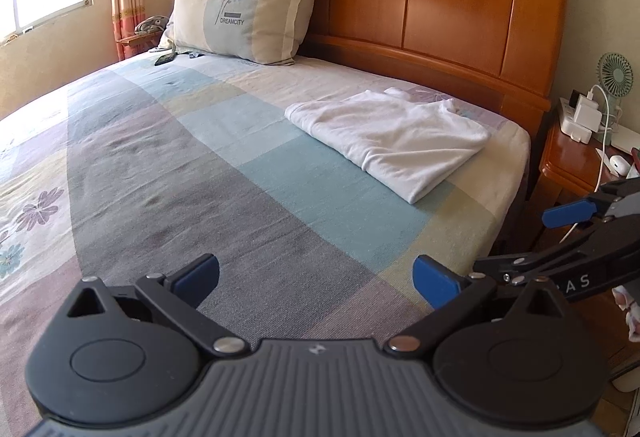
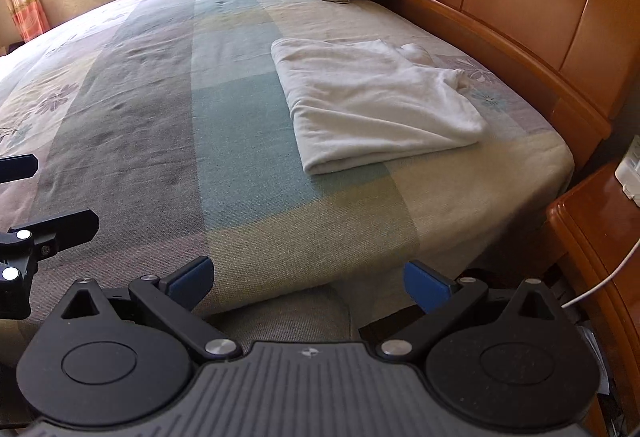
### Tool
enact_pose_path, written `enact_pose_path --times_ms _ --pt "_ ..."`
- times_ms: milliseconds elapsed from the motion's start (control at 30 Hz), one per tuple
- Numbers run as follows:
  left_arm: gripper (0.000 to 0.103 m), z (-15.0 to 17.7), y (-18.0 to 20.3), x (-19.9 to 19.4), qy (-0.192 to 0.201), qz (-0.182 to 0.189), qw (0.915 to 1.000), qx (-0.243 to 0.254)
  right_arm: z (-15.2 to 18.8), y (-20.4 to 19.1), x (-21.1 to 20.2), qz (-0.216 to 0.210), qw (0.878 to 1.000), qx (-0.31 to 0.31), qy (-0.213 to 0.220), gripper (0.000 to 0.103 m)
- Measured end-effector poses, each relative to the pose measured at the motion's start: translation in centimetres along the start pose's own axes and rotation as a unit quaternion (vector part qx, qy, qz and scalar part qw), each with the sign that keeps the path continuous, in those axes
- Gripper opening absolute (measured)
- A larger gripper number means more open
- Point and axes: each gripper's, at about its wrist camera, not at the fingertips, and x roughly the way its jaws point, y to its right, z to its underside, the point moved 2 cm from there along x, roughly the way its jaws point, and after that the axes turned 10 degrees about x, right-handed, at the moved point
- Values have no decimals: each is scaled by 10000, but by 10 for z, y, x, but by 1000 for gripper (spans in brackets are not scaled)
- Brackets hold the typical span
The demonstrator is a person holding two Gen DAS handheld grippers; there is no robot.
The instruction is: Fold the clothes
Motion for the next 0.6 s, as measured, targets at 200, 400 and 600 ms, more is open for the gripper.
enact_pose_path --times_ms 200,400,600 --pt "102 -10 13 -14 83 -15 9998 152 14 -5 -24 11 9998 -41 173 103" --pt "102 -4 23 -27 77 280 9995 -142 32 -3 -48 101 9992 -24 383 103" --pt "102 8 30 -47 135 318 9989 -319 46 -4 -68 132 9982 -144 564 103"
